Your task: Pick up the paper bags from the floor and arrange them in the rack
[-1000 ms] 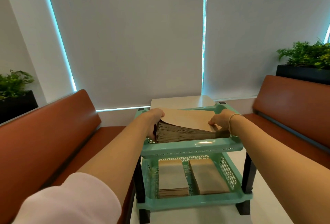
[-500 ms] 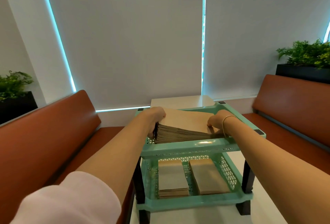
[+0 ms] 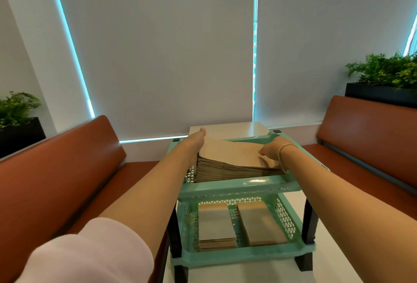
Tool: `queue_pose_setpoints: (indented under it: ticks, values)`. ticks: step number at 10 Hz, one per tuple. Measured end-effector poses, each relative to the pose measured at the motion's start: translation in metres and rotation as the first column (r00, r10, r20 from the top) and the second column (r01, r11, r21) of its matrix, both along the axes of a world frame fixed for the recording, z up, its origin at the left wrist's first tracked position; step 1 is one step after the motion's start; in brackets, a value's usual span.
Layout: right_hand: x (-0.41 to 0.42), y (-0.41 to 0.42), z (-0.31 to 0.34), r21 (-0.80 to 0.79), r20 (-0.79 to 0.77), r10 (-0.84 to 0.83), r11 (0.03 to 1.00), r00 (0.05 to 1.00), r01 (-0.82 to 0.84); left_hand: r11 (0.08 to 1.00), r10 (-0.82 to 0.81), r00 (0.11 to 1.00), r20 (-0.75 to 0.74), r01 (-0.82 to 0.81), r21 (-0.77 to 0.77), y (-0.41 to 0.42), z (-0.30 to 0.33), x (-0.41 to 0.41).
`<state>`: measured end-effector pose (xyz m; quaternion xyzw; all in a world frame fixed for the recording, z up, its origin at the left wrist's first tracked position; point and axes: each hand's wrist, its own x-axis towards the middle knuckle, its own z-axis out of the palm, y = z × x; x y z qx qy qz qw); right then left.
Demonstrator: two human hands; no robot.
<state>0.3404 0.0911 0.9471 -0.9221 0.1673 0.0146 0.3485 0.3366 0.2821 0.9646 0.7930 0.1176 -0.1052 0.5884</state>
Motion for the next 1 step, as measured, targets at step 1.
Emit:
queue_pose_setpoints:
  ticks: [1]
  values:
    - [-0.0046, -0.0023, 0.0036, 0.056, 0.044, -0.013, 0.998, 0.999, 0.010, 0.998, 0.049, 0.998, 0.024, -0.048, -0.046, 0.0006, 0.0113, -0.0209]
